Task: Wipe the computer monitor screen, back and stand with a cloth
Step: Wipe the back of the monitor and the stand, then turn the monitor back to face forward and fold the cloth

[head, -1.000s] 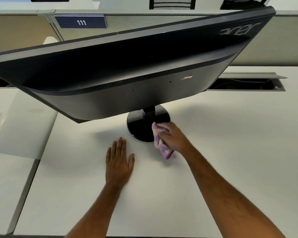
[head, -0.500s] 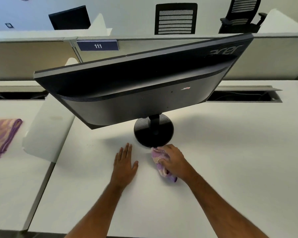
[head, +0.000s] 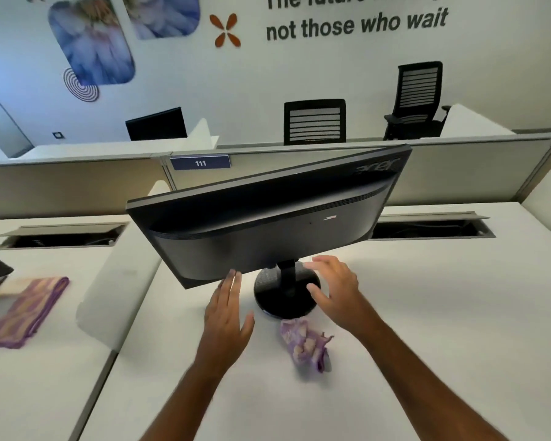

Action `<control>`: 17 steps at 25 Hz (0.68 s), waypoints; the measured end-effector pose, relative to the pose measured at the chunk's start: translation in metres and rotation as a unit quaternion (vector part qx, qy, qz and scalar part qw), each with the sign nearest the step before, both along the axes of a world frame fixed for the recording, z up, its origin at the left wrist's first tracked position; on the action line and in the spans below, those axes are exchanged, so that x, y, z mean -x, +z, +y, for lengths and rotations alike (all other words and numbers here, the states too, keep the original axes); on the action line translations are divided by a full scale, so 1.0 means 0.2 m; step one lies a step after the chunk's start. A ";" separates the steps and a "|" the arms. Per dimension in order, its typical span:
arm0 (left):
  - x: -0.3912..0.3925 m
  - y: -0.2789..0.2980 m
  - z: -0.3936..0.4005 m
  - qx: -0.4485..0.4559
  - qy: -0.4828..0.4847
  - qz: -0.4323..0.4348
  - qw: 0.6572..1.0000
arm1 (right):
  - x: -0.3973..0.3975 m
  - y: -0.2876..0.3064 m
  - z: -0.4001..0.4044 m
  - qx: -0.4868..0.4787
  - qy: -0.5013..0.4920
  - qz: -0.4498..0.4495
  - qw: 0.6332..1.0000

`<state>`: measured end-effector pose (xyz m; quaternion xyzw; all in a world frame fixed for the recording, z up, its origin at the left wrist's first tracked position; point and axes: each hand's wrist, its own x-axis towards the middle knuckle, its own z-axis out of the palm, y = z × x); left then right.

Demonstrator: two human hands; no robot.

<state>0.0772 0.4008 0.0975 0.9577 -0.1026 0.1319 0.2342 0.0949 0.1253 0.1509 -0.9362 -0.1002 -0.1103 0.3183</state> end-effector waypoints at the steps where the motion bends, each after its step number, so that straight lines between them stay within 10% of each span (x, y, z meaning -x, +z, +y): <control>1: -0.03 0.11 0.00 0.002 -0.013 -0.032 0.999 | -0.03 0.09 0.00 -0.002 -0.001 -0.035 0.999; 10: -0.23 0.97 0.02 -0.066 -0.037 -0.277 0.958 | -0.29 0.73 0.01 0.052 0.013 -0.158 0.986; 17: -0.42 1.12 0.25 -0.128 0.030 -0.253 0.958 | -0.40 0.86 0.00 0.135 -0.059 -0.109 0.983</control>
